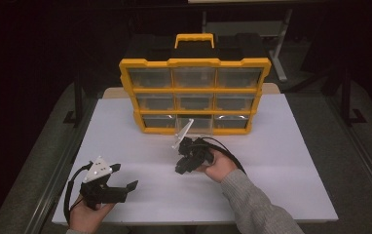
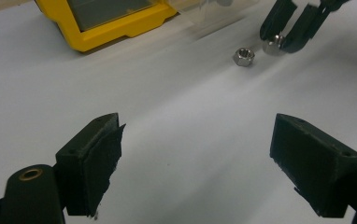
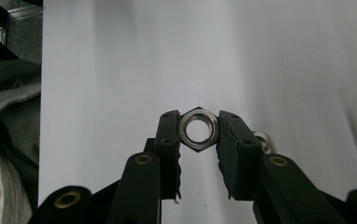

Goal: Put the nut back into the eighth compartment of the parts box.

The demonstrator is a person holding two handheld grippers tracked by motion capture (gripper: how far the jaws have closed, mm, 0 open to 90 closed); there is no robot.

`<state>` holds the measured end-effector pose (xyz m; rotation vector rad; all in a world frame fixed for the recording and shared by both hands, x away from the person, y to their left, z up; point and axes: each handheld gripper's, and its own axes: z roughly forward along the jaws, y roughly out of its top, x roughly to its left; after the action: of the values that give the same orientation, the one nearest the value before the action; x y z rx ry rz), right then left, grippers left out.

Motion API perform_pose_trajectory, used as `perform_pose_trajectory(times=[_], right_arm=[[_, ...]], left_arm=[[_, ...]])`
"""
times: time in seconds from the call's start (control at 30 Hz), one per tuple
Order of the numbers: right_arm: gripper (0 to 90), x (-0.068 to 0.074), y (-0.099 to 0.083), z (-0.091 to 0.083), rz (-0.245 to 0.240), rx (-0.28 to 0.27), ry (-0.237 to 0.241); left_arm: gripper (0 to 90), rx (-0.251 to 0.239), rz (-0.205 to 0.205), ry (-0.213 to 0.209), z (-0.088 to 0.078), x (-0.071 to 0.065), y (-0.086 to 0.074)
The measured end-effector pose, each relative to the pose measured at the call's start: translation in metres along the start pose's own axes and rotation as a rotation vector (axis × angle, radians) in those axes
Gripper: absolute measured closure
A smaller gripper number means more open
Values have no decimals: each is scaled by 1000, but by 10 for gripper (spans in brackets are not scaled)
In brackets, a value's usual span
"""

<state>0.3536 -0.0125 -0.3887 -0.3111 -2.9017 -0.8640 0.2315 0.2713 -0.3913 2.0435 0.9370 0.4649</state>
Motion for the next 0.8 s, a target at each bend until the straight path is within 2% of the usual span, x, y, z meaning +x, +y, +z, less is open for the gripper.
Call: perform_pose_trajectory(times=[0.2,0.5,0.73,0.8], right_arm=[[693,-2,6,-18,15,-12,-11],[693,-13,15,-49,28,-58,-26],[693,-20,21,-66,30,-67,-61],[693,-24,23,-71,33,-68,-72]], left_arm=[[159,0,-3,0,0,0,0],[160,-3,-4,1,-1,1,0],[160,-8,-6,1,-1,1,0],[160,5,9,3,-2,2,0]])
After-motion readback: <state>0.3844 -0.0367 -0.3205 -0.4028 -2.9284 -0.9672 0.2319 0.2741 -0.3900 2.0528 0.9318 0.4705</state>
